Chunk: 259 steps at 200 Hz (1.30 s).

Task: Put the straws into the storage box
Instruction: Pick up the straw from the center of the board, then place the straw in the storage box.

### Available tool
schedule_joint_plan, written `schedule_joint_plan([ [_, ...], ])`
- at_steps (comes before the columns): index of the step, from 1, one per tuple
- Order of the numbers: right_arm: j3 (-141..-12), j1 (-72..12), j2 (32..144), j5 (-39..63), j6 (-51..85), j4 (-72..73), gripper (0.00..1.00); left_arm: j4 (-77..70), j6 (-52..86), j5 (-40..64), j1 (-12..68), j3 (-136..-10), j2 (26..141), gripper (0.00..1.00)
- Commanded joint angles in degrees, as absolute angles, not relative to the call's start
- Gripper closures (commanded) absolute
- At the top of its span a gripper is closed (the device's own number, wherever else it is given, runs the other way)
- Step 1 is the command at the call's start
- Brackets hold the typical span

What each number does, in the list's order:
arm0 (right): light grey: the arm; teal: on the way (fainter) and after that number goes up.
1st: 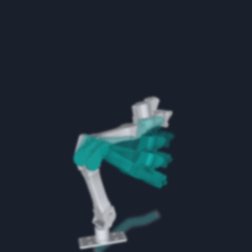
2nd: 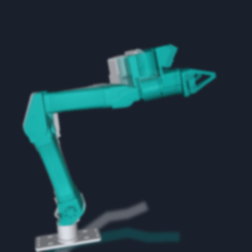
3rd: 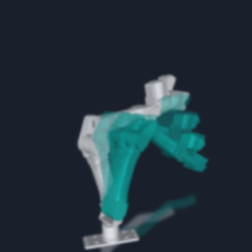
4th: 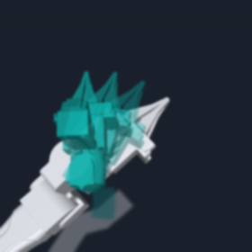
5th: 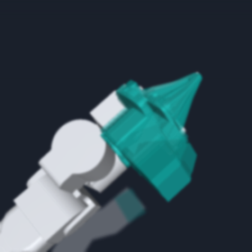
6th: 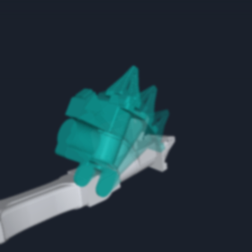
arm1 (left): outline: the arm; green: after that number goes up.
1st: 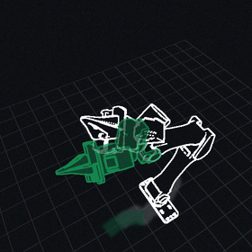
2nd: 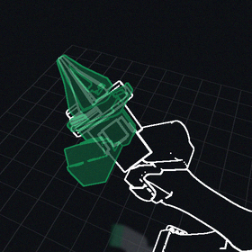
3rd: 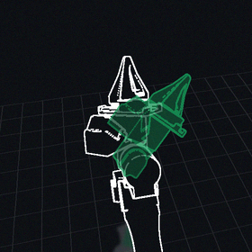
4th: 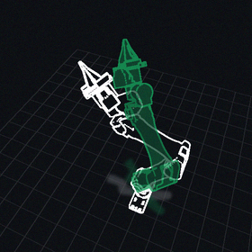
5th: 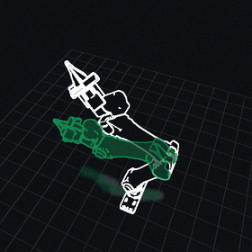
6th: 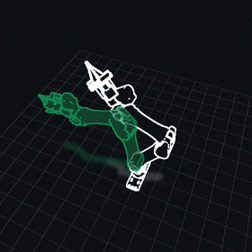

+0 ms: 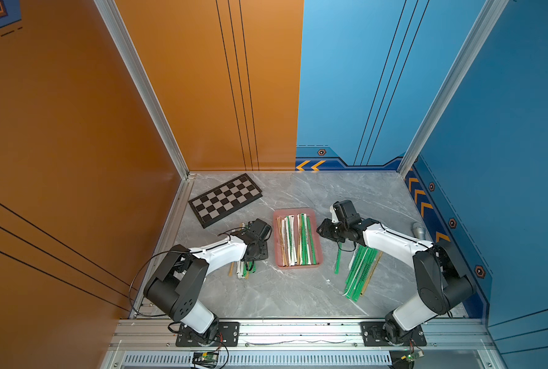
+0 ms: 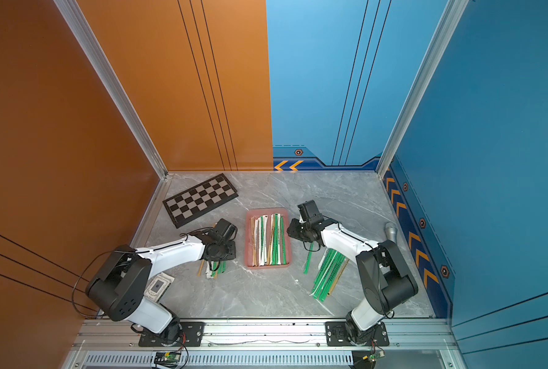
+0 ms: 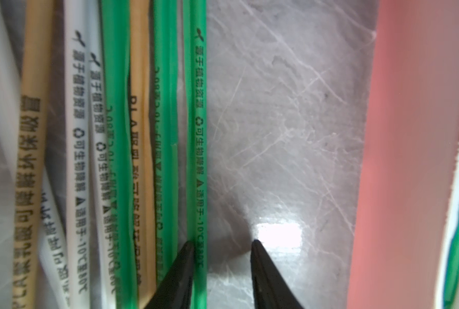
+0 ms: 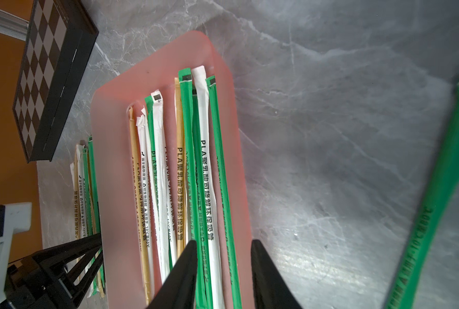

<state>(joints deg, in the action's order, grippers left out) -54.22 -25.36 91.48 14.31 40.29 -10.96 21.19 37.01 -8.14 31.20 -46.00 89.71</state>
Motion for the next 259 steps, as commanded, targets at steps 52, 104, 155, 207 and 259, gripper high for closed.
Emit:
schedule_joint_plan([
  [52,-51.7,-22.9,87.66,14.25,39.56,-12.58,0.63,22.85,36.73,-8.56,32.17,-46.35,91.98,0.91],
  [104,-49.01,-20.04,85.13,13.73,39.12,-13.34,0.63,22.85,36.56,-8.16,33.41,-47.84,88.55,0.92],
  [155,-48.31,-16.45,83.81,6.48,36.45,-22.3,0.64,22.85,37.33,-7.18,35.27,-51.09,83.13,0.92],
  [207,-48.16,-17.04,87.22,3.93,36.22,-24.83,0.64,21.3,38.99,-5.25,38.35,-54.9,81.48,0.91],
  [259,-49.26,-19.34,90.11,1.87,37.0,-25.23,0.64,14.72,42.4,0.12,40.75,-55.19,86.82,0.91],
])
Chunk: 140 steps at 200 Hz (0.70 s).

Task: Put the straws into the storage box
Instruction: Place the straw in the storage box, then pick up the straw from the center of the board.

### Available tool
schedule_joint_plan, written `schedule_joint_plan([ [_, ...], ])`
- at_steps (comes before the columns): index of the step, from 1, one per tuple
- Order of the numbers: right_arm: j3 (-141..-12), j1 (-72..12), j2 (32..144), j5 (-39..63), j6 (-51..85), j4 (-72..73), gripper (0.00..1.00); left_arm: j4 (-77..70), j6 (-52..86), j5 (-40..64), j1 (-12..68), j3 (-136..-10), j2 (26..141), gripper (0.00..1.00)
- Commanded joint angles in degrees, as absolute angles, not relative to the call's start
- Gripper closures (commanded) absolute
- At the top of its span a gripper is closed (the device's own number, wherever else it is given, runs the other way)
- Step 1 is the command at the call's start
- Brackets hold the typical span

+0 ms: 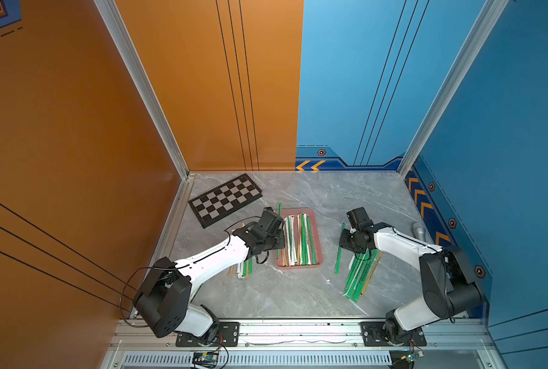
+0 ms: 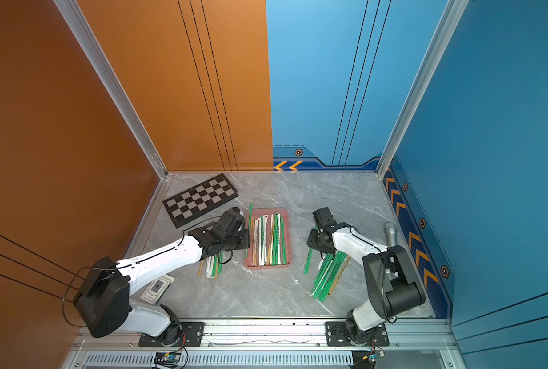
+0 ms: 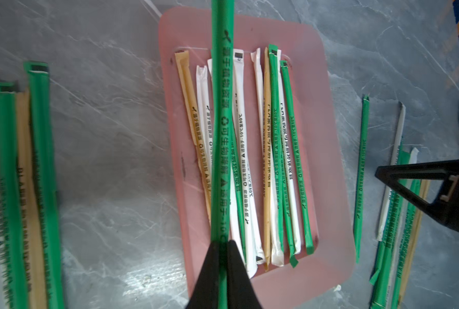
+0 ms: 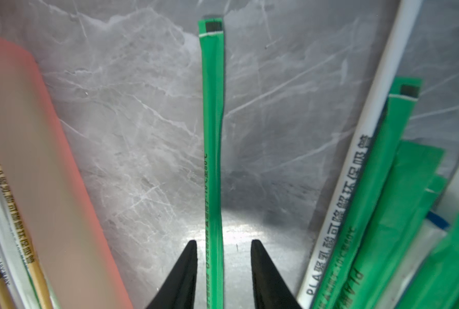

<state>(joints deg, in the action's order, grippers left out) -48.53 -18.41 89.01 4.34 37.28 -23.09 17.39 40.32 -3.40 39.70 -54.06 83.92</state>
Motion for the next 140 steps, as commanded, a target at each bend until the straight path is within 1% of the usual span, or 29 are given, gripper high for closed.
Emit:
schedule_joint_plan([
  [1,-49.28,-19.34,90.14,1.86,37.0,-25.23,0.64,14.65,42.43,0.19,40.77,-55.19,86.96,0.91],
  [14,-49.55,-19.83,90.72,1.61,36.97,-25.27,0.64,14.29,42.68,0.41,41.25,-55.29,88.08,0.9],
  [24,-49.72,-20.03,91.24,1.49,37.0,-25.22,0.64,13.98,42.71,0.36,41.47,-55.33,88.61,0.87],
  [35,-49.92,-20.36,91.89,1.11,37.0,-25.27,0.64,13.89,42.73,0.11,41.62,-55.37,89.02,0.77],
  [46,-50.18,-20.71,92.65,0.77,36.92,-25.48,0.65,13.95,42.5,0.0,41.79,-55.37,89.04,0.7],
  [61,-50.84,-21.22,93.58,-0.58,36.87,-26.63,0.66,13.97,42.28,-1.26,42.08,-54.92,88.05,0.58],
  [75,-51.23,-21.68,94.15,-1.65,36.66,-27.61,0.69,13.97,42.23,-2.5,42.18,-54.18,86.76,0.49],
  [88,-51.52,-22.16,94.43,-2.59,36.31,-28.48,0.73,14.02,42.02,-3.23,42.21,-53.55,85.48,0.43],
  [106,-51.92,-22.49,94.58,-3.97,35.88,-29.72,0.79,14.68,41.75,-4.48,42.18,-52.84,83.78,0.39],
  [140,-52.19,-22.59,94.03,-4.49,35.64,-30.23,0.9,16.45,41.27,-7.81,41.71,-51.1,80.23,0.15],
])
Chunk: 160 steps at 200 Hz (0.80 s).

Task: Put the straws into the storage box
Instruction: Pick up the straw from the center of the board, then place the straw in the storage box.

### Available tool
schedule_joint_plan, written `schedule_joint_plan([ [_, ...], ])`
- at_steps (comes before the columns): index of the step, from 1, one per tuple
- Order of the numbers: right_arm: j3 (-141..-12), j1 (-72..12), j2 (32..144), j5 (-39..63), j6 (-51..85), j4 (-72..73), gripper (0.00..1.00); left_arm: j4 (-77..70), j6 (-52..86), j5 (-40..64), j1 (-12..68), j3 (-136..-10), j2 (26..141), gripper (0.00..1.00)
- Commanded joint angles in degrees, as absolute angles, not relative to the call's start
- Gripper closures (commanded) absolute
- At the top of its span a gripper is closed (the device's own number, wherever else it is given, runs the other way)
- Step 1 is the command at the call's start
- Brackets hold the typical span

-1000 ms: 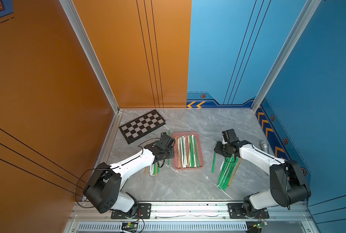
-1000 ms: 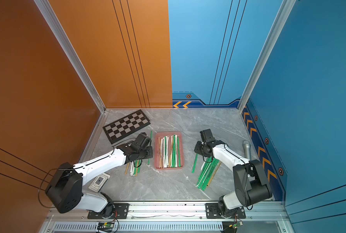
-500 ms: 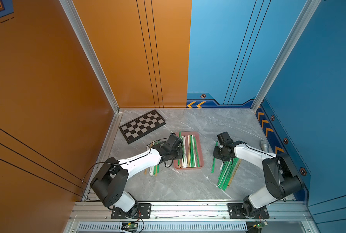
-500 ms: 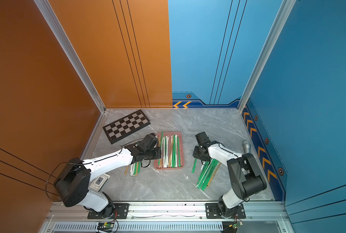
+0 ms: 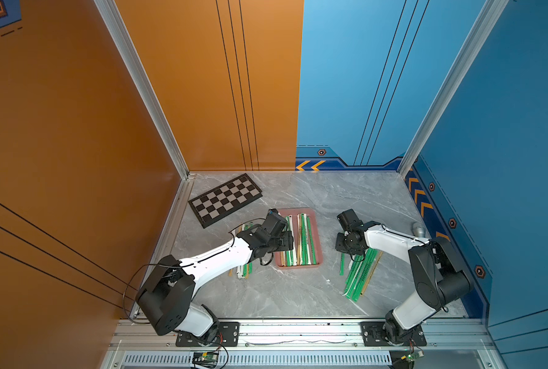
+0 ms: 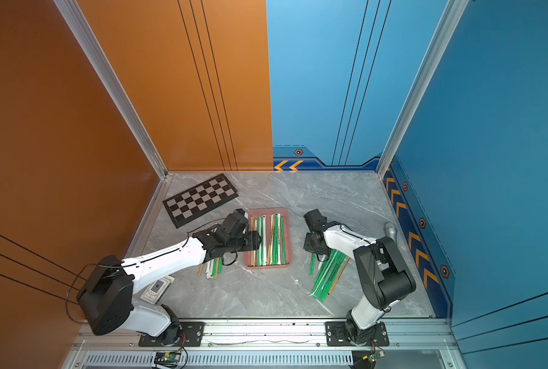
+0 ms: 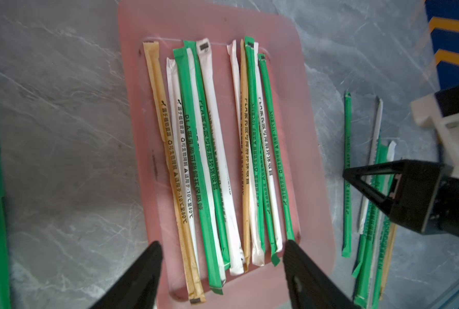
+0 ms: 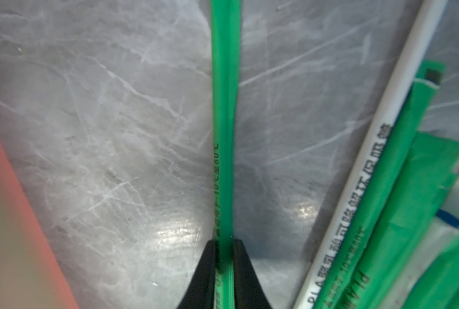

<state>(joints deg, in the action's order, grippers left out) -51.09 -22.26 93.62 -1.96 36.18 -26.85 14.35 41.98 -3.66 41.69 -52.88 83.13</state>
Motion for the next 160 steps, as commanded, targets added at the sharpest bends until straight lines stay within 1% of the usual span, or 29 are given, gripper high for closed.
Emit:
schedule_joint_plan([
  [1,-52.2,-22.59,93.95,-4.48,35.62,-30.19,0.9,16.53,41.24,-7.86,41.73,-51.08,80.11,0.15],
  [3,-52.16,-22.59,93.82,-4.44,35.69,-30.16,0.91,16.66,41.16,-8.07,41.61,-50.94,79.86,0.1],
  [10,-52.16,-22.66,93.45,-4.31,35.77,-30.15,0.92,17.25,40.9,-8.58,41.31,-50.56,79.2,0.0],
  [27,-52.62,-22.94,91.55,-3.74,35.79,-30.15,0.94,18.9,40.35,-9.86,40.33,-49.5,77.53,0.01],
  [59,-54.2,-23.93,87.31,-1.63,36.28,-30.15,0.95,20.86,39.6,-11.13,37.53,-46.92,74.21,0.01],
  [103,-58.16,-27.69,84.08,2.24,36.81,-28.42,0.94,22.84,38.98,-12.4,33.78,-42.61,70.97,0.01],
  [133,-59.55,-29.54,84.52,8.8,37.37,-23.55,0.93,23.65,38.68,-10.62,31.15,-40.42,71.58,0.01],
  [160,-62.14,-31.4,87.98,10.28,36.05,-21.94,0.93,23.62,39.21,-9.39,30.2,-39.18,72.86,0.02],
])
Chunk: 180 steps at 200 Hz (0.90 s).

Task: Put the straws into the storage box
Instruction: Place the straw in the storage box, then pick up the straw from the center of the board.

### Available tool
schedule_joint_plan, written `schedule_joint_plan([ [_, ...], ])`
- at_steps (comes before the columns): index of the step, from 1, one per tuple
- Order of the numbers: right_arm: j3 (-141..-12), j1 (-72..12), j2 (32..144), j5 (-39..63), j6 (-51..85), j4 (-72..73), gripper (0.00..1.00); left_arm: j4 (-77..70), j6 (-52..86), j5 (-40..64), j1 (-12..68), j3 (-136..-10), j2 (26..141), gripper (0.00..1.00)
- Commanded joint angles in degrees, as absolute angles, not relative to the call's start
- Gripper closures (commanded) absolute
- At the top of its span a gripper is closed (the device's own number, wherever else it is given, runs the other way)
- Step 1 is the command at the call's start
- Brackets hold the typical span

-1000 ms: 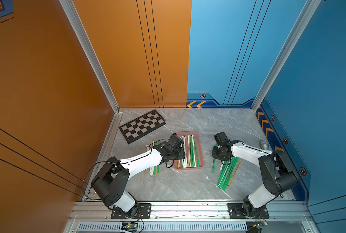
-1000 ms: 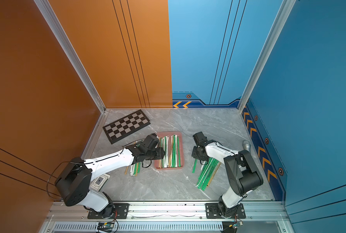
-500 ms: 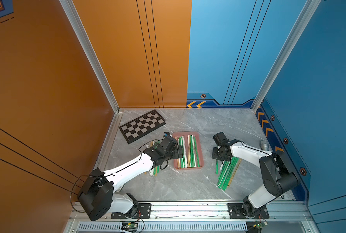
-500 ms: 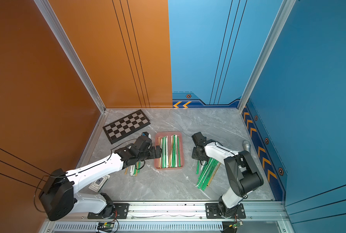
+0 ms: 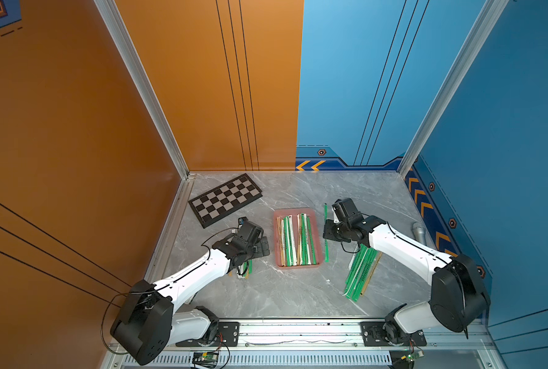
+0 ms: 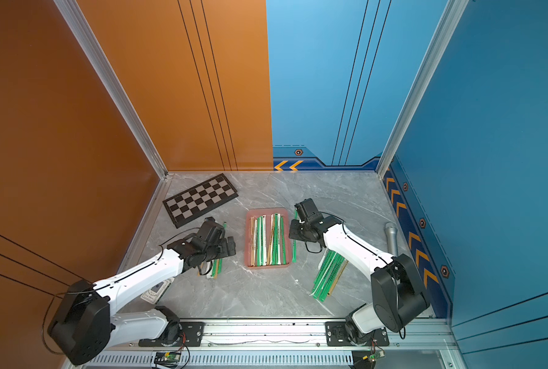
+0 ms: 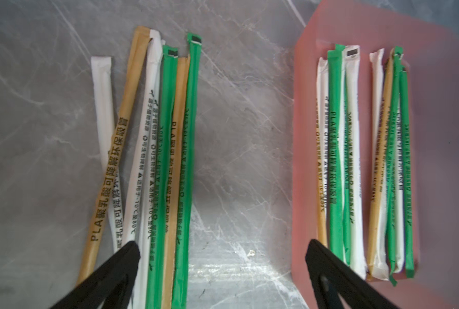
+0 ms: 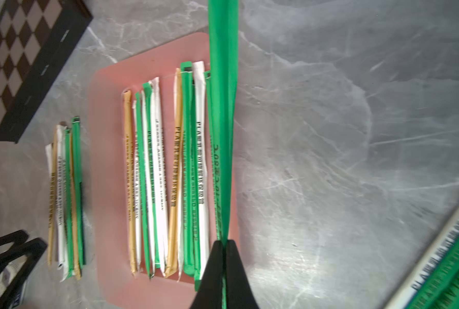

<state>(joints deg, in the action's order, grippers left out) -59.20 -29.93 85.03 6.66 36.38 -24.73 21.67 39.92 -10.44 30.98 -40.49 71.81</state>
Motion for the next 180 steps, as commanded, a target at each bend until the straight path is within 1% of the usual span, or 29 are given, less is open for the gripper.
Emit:
schedule_joint_plan([
  [1,-62.18,-31.43,88.16,10.33,36.04,-21.96,0.93,23.63,39.2,-9.31,30.22,-39.19,72.91,0.01],
  [31,-64.23,-32.75,92.56,11.69,36.12,-20.07,0.92,23.71,39.29,-9.3,30.15,-38.28,74.15,0.02],
  [46,-65.33,-33.09,94.51,11.41,35.95,-20.0,0.9,23.73,39.29,-9.53,30.15,-38.05,74.43,0.01],
  [60,-65.88,-33.13,95.81,10.53,35.82,-20.02,0.85,23.73,39.5,-9.34,30.07,-37.89,74.49,0.0],
  [77,-65.75,-33.1,95.98,8.95,35.78,-19.45,0.78,23.73,39.64,-8.71,30.03,-38.06,74.44,0.03],
  [92,-65.36,-33.12,95.07,8.38,35.86,-18.52,0.67,23.72,39.55,-8.34,30.01,-38.39,74.51,0.06],
  [99,-65.28,-33.1,94.51,8.22,35.86,-18.37,0.64,23.73,39.51,-8.31,30.03,-38.48,74.55,0.08],
  [116,-64.79,-33.0,93.18,7.74,35.77,-18.41,0.63,23.64,39.3,-7.95,30.14,-38.75,74.85,0.12],
  [123,-64.42,-32.92,92.72,7.35,35.75,-18.5,0.62,23.68,39.2,-7.83,30.12,-38.84,75.04,0.13],
  [125,-64.25,-32.93,92.5,7.24,35.77,-18.49,0.62,23.69,39.2,-7.82,30.14,-38.84,75.05,0.16],
  [127,-64.07,-32.95,92.32,7.11,35.73,-18.53,0.62,23.66,39.2,-7.76,30.21,-38.89,75.15,0.18],
  [143,-62.45,-32.17,90.15,4.41,35.72,-19.41,0.62,23.63,39.21,-7.52,30.21,-38.94,75.29,0.22],
  [165,-59.52,-28.93,87.41,-2.03,36.78,-23.61,0.63,23.64,39.31,-7.89,30.36,-38.93,74.52,0.24],
  [180,-58.49,-26.37,86.76,-7.04,36.45,-28.79,0.64,23.64,39.15,-8.42,30.45,-39.07,73.83,0.22],
])
